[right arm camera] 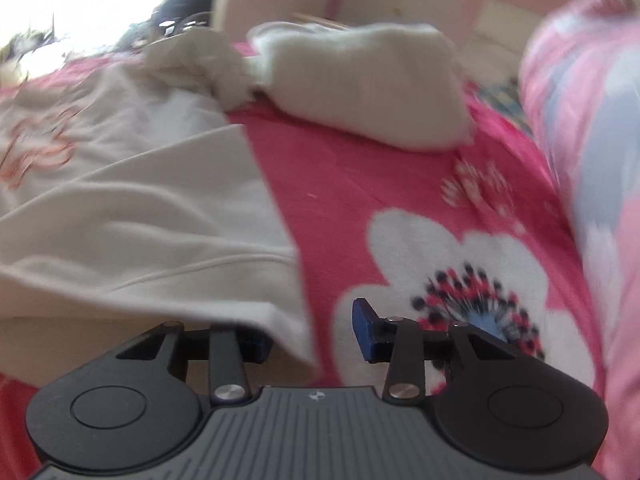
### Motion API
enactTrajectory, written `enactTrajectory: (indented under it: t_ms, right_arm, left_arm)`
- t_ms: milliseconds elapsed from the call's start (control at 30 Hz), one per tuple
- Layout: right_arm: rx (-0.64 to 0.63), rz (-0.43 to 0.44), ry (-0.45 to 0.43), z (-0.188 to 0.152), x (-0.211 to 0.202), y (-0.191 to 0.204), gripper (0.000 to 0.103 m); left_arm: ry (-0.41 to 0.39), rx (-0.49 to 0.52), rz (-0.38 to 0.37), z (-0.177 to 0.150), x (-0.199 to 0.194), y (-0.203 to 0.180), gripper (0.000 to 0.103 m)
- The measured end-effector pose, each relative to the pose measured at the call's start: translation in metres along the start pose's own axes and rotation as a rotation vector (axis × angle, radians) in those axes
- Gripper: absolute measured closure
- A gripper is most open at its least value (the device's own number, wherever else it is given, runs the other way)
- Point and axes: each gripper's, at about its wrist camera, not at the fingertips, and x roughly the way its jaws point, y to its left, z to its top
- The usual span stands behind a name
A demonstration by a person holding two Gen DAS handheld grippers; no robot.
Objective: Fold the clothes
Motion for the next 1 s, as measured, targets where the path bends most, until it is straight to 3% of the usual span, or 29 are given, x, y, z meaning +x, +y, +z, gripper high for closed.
enactTrajectory:
  t_ms: [33, 133, 267, 400, 500, 600, 667, 767, 867, 933, 1000]
  right_arm:
    - [0.033, 0.012, 0.003, 0.001, 0.001, -0.004, 0.063]
    - [0.014, 0.007, -0.025, 0.006, -0.003, 0.001, 0.083]
    - [-0.109, -0.062, -0.094, 0.017, -0.02, 0.014, 0.087]
    - [-0.23, -0.057, -0.119, 0.051, -0.019, 0.03, 0.095]
    - [-0.367, 0.02, -0.136, 0.122, -0.005, 0.062, 0.101]
    - [-0.428, 0.071, -0.205, 0.232, -0.001, 0.1, 0.102]
    - [-0.423, 0.087, -0.3, 0.315, -0.018, 0.123, 0.102]
    - [-0.354, 0.129, -0.51, 0.411, -0.094, 0.137, 0.102]
    - [-0.348, 0.152, -0.653, 0.439, -0.158, 0.124, 0.102]
    - [-0.364, 0.167, -0.681, 0.434, -0.18, 0.108, 0.102]
    - [-0.4, 0.165, -0.677, 0.408, -0.183, 0.094, 0.102]
  left_arm:
    - [-0.005, -0.007, 0.006, 0.001, 0.0, 0.002, 0.091]
    - [-0.029, -0.025, 0.041, 0.003, -0.007, 0.008, 0.092]
    - [-0.065, -0.042, 0.105, 0.006, -0.023, 0.022, 0.093]
    - [0.012, -0.073, 0.1, 0.03, -0.01, 0.041, 0.094]
    - [0.059, -0.195, 0.122, 0.078, 0.007, 0.082, 0.095]
    - [0.06, -0.331, 0.17, 0.148, 0.015, 0.138, 0.095]
    - [-0.02, -0.408, 0.224, 0.209, -0.006, 0.18, 0.096]
    - [-0.189, -0.458, 0.274, 0.28, -0.072, 0.222, 0.097]
    - [-0.306, -0.345, 0.307, 0.298, -0.134, 0.225, 0.097]
    - [-0.326, -0.249, 0.294, 0.285, -0.163, 0.215, 0.097]
    - [-0.318, -0.152, 0.26, 0.257, -0.181, 0.197, 0.097]
